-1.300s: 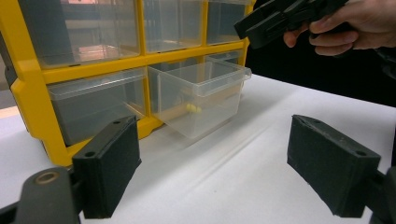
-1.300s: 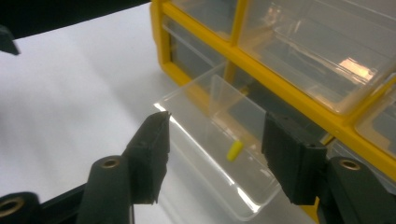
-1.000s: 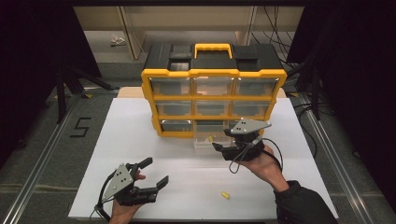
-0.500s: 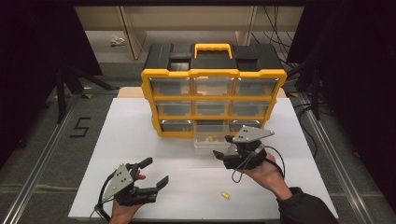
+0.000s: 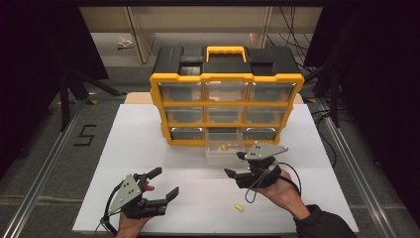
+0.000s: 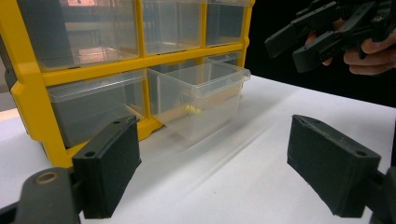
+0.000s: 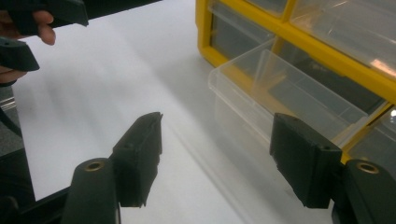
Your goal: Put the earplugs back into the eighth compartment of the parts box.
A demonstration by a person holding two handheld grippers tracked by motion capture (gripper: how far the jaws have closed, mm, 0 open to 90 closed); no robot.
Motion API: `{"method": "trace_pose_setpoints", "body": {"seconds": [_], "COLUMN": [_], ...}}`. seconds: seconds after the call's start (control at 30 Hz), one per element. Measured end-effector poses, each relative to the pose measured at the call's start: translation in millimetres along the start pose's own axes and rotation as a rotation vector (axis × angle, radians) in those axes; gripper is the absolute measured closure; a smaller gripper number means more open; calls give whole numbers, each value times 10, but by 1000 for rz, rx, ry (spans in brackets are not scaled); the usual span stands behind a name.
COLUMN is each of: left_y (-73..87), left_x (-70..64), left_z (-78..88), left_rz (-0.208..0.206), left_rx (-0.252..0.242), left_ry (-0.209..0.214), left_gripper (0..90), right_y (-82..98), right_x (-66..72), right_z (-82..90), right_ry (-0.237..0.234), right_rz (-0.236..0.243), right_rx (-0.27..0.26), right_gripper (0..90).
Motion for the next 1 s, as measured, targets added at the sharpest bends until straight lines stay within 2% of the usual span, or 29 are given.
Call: {"method": "trace_pose_setpoints", "body": {"seconds": [0.33,0.6,0.9,1.0], "left_y": [-1,-1,-1,-1], "left_x": [-2,-2,-2,-4], "left_z": [2,1,2,1], "left_rz": [-1,-1,-1,-2], "left_rx": [-1,-1,-1,-1], "left_ry": [1,1,3,4], "left_gripper": [166,166,166,165], "right_y": [84,201,317,390], "right_x": [79,115,141,151], "right_z": [-57,-141,-211,-234], "right_ry": [-23,-55,-85,-95], "right_rz": [5,-6,-2,2], "right_rx": [47,141,222,268], "right_gripper": [324,291,271,270]}}
Point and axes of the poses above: each handheld gripper's, and its own axes: z roughly backward along the jaws, y roughly out of its underside, x roughly to its left, the point moved 2 cm from there along -z, roughly forward along the jaws, and after that the axes turned 1 degree about -y, right-handed, at the moved point
